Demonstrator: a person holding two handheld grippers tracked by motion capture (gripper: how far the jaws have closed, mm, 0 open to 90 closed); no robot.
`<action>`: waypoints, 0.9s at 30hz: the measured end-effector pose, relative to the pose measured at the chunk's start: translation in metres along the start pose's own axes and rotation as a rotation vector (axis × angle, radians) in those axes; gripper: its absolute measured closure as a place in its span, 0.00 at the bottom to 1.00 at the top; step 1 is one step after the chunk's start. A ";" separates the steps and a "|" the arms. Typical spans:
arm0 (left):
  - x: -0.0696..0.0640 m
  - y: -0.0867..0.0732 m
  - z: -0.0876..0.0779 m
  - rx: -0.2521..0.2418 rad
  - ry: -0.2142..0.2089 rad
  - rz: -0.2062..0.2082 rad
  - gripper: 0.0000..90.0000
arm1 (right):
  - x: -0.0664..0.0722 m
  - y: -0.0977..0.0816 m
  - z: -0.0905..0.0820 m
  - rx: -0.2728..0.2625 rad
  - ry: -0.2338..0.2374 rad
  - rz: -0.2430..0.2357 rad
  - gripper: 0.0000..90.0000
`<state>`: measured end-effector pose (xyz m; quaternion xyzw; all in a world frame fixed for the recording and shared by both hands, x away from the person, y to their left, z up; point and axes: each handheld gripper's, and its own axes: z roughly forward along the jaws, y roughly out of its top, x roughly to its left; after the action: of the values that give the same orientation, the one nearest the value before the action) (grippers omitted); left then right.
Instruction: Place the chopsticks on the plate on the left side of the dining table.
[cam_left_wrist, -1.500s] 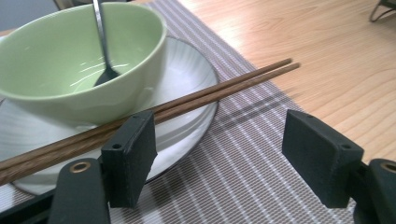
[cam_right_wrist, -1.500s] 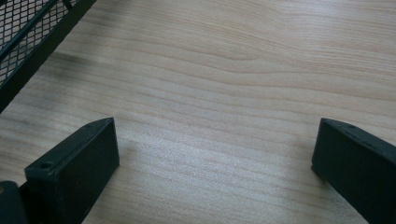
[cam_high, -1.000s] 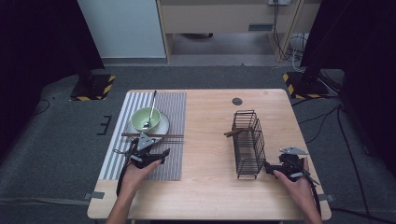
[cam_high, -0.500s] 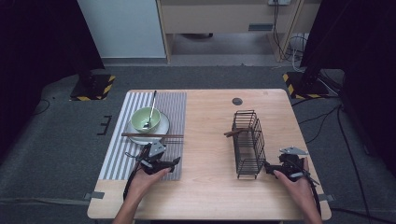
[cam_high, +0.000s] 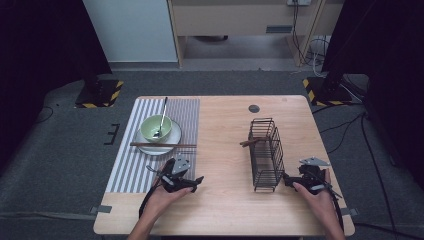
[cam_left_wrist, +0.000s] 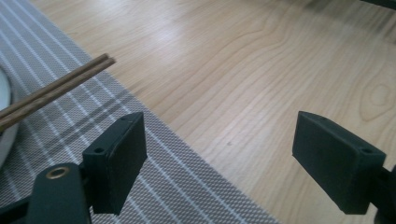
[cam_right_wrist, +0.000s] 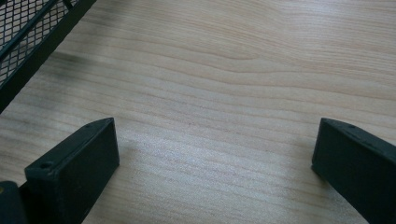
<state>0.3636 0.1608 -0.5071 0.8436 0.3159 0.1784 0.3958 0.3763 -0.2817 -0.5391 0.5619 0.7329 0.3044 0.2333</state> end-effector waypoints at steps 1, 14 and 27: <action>-0.003 0.001 0.001 0.003 -0.005 0.005 0.19 | 0.000 0.000 0.000 0.000 0.001 -0.001 0.01; -0.029 0.010 0.026 0.029 -0.092 0.017 0.17 | 0.000 0.000 0.000 0.000 0.001 0.000 0.01; -0.040 0.009 0.054 0.089 -0.103 0.013 0.13 | 0.000 0.000 0.000 -0.001 0.001 -0.002 0.01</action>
<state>0.3675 0.0999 -0.5356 0.8704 0.2975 0.1232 0.3724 0.3763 -0.2818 -0.5392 0.5611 0.7334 0.3045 0.2335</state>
